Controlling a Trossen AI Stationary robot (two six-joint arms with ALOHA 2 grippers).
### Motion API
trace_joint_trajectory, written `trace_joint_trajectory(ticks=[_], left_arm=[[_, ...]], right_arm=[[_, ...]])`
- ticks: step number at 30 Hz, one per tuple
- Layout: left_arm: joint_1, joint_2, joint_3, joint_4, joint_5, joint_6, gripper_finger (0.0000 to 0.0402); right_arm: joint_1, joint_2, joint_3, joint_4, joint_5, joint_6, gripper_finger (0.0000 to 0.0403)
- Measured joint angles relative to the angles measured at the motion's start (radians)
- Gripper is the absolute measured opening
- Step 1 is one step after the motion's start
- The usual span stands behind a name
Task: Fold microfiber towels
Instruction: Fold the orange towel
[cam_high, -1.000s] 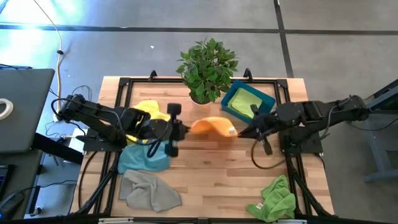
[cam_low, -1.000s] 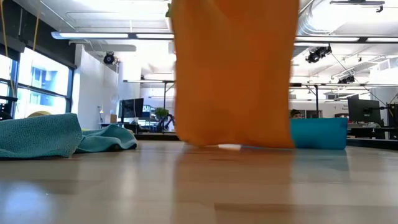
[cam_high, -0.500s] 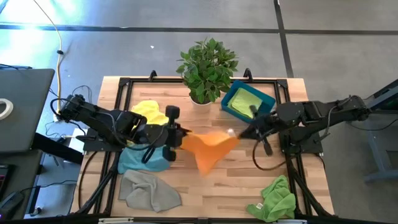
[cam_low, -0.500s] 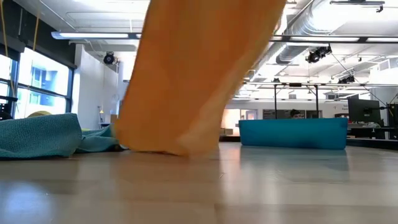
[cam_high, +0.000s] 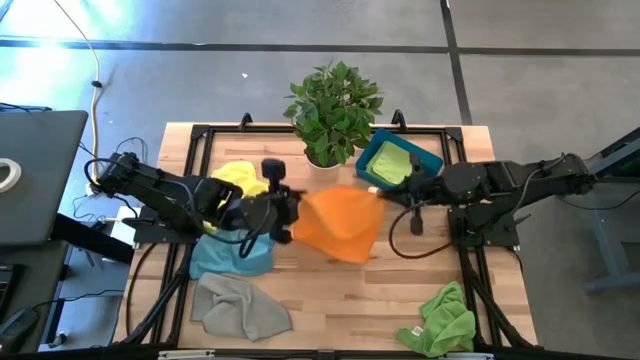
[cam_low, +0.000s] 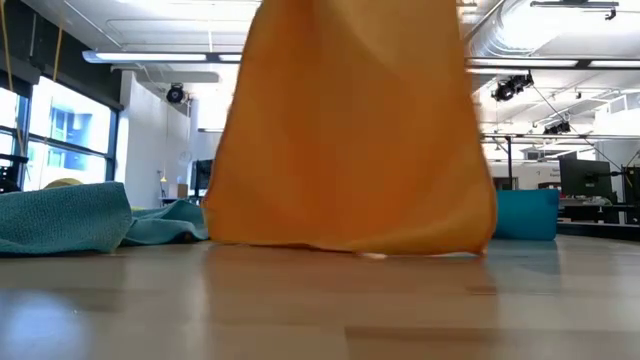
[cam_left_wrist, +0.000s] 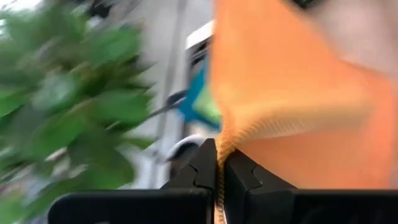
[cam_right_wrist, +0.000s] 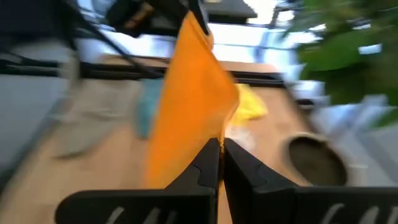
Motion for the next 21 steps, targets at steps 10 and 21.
trace_joint_trajectory(ticks=[10, 21], left_arm=[[0.125, 0.019, 0.001, 0.010, -0.192, 0.078, 0.0000], [0.107, 0.018, 0.001, 0.017, -0.100, -0.055, 0.0000]], right_arm=[[-0.110, 0.000, 0.000, 0.024, 0.236, -0.217, 0.0000], [-0.100, 0.000, 0.000, -0.019, 0.224, -0.231, 0.0000]])
